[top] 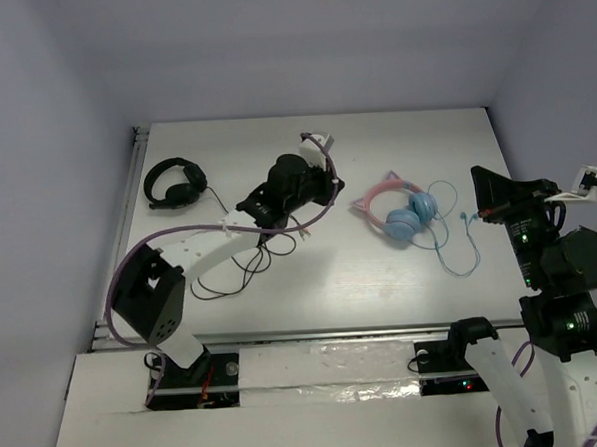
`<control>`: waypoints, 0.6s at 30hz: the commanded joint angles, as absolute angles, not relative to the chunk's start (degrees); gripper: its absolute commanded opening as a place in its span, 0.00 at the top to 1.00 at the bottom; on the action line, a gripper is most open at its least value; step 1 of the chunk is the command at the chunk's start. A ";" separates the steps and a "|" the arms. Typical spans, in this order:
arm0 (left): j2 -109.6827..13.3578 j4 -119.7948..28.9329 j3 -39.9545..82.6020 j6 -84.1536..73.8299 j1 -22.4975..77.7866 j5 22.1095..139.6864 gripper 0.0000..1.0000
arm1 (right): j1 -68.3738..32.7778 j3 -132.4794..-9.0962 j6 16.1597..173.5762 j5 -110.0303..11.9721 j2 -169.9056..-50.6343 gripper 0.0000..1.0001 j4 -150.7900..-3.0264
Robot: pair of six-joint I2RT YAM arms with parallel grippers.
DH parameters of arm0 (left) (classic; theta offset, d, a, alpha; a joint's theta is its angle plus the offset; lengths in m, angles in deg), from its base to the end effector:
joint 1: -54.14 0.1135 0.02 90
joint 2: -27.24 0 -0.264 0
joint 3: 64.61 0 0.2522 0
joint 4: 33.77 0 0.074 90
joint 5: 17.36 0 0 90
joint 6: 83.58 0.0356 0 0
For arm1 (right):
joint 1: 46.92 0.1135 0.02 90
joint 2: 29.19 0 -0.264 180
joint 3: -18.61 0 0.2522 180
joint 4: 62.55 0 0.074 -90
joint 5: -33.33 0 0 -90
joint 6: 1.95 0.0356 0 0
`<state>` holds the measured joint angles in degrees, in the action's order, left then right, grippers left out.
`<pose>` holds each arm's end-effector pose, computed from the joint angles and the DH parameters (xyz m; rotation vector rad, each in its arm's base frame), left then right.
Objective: Wrap the headphones
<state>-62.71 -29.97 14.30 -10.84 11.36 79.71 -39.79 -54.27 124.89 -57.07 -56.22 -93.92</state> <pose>0.2728 -0.2584 0.3154 0.4860 1.7090 -0.8769 0.0661 0.0080 0.4418 0.3510 1.2998 0.6464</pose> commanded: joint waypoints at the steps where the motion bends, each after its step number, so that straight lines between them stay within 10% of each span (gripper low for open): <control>1: -67.22 -27.58 19.89 -3.17 11.25 80.28 0.99 | -40.16 -54.04 123.82 -54.83 -55.99 1.00 -92.75; 7: -81.29 -35.13 33.86 1.75 11.25 85.11 0.54 | -40.16 -53.69 123.74 -53.16 -56.00 1.00 -93.19; 18: -106.67 -53.23 65.48 9.05 11.25 82.13 0.47 | -40.16 -53.07 123.82 -51.40 -56.00 0.78 -93.01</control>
